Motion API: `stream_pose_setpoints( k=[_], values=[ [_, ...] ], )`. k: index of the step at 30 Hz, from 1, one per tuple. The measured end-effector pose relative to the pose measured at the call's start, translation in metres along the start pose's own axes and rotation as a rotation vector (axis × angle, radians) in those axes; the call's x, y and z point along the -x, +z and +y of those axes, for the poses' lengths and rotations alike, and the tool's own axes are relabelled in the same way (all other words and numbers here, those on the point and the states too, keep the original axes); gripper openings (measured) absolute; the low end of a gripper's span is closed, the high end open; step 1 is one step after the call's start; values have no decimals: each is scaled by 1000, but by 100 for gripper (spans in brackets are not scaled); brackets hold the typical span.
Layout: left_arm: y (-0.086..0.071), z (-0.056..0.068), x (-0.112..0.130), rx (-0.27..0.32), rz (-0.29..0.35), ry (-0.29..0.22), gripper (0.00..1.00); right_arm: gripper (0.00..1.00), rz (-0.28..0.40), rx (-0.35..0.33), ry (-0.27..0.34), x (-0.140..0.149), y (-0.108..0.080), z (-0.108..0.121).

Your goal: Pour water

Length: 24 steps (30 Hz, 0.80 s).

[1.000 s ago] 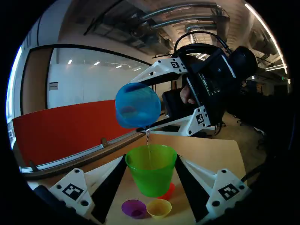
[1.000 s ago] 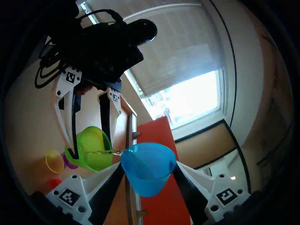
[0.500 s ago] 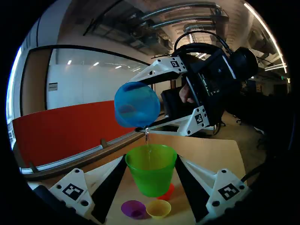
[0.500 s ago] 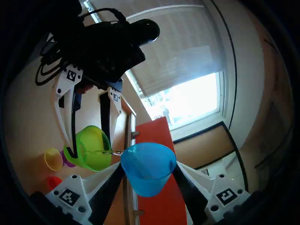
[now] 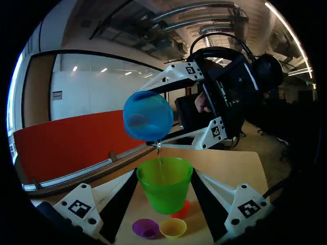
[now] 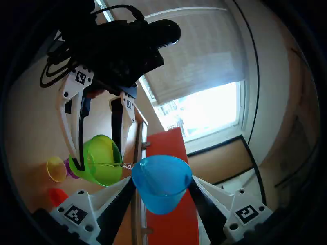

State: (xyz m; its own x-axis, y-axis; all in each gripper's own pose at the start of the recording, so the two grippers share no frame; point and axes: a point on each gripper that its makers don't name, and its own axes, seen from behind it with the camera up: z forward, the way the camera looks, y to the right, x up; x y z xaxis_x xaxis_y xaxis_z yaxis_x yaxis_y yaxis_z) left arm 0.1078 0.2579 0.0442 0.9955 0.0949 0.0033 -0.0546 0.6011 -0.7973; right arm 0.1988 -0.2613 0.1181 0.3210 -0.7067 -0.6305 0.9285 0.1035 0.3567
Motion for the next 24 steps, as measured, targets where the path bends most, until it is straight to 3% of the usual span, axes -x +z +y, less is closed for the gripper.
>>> stream_pose_setpoints(
  k=[24],
  values=[
    [0,-5,0,-8,6,-5,89,91,-1,23,-67,-3,2,7]
  ],
)
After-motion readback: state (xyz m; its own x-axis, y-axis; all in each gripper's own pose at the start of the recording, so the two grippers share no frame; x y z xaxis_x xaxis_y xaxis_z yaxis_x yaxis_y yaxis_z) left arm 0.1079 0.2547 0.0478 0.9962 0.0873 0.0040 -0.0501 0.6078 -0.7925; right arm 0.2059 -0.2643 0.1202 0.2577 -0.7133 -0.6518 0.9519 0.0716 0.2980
